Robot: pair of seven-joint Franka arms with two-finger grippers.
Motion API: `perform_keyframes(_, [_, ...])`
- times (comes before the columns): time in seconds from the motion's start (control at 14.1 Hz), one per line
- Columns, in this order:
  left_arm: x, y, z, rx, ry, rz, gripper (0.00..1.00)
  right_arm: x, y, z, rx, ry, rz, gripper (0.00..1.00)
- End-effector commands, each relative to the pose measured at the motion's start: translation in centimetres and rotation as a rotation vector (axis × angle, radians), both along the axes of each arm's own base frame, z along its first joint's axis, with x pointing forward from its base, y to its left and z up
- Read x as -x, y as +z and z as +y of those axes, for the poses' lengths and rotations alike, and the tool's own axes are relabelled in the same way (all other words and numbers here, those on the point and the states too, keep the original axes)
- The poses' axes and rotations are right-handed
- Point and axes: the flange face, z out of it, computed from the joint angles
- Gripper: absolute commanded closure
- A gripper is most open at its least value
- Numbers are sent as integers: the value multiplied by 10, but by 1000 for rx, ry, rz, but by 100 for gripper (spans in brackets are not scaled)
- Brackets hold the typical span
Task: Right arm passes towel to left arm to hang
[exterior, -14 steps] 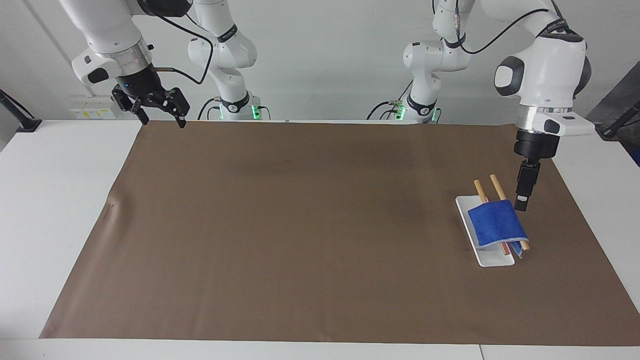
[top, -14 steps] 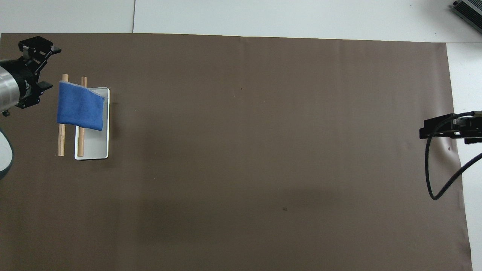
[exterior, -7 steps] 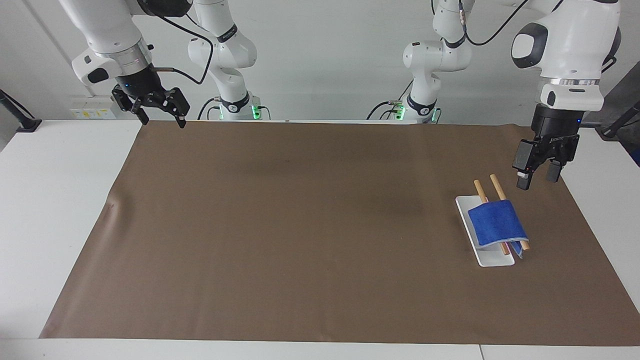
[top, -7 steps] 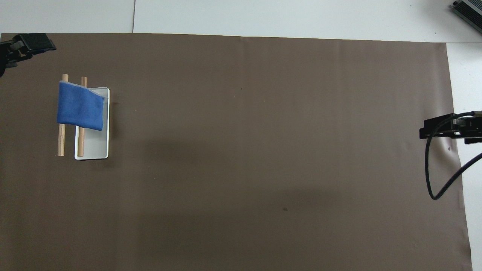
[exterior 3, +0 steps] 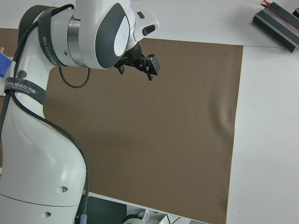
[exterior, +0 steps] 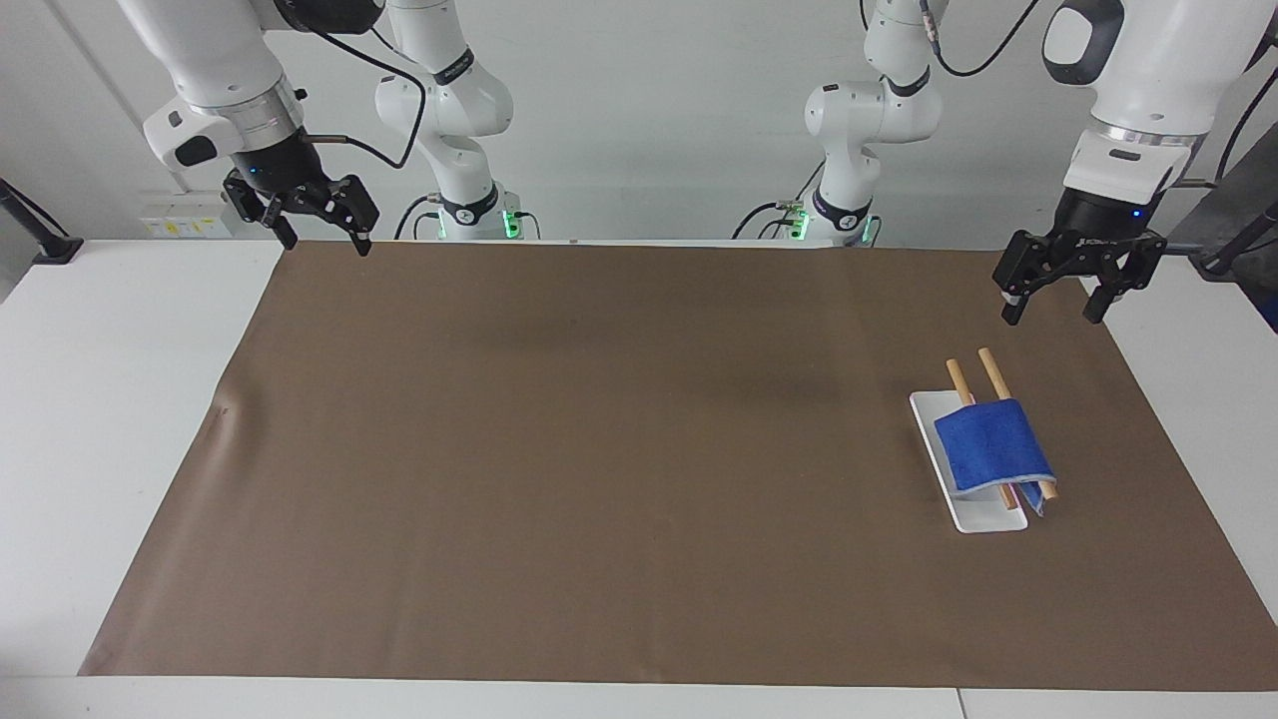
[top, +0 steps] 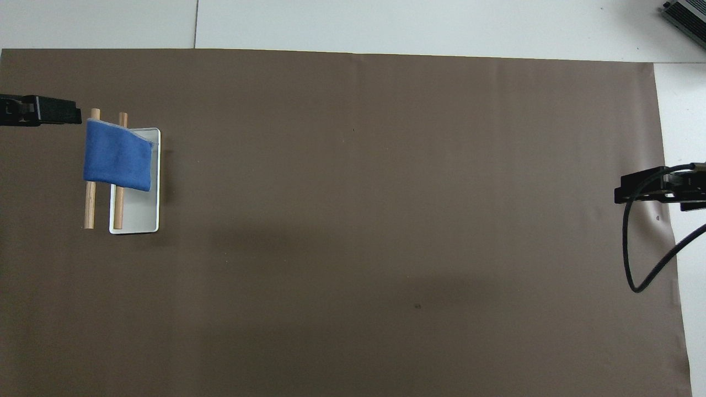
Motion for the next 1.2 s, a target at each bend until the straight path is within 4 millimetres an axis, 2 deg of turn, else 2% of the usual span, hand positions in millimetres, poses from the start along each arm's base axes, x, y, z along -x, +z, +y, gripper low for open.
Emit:
perform_keyframes(0.0, [8, -1, -12, -34, -45, 115, 0, 5, 1, -2, 8, -15, -8, 0])
perform_keyframes(0.42, [32, -8, -13, -42, -77, 272, 0, 4, 1, -2, 8, -15, -8, 0])
perform_keyframes(0.57, [45, 11, -12, -43, -99, 243, 0, 5, 1, -2, 8, -15, -8, 0])
perform_keyframes(0.85, [48, 5, -11, -48, -122, 297, 0, 5, 1, -2, 8, -15, -8, 0])
perform_keyframes(1.13, [49, 12, -12, -52, -123, 275, 0, 5, 1, -2, 8, -15, -10, 0])
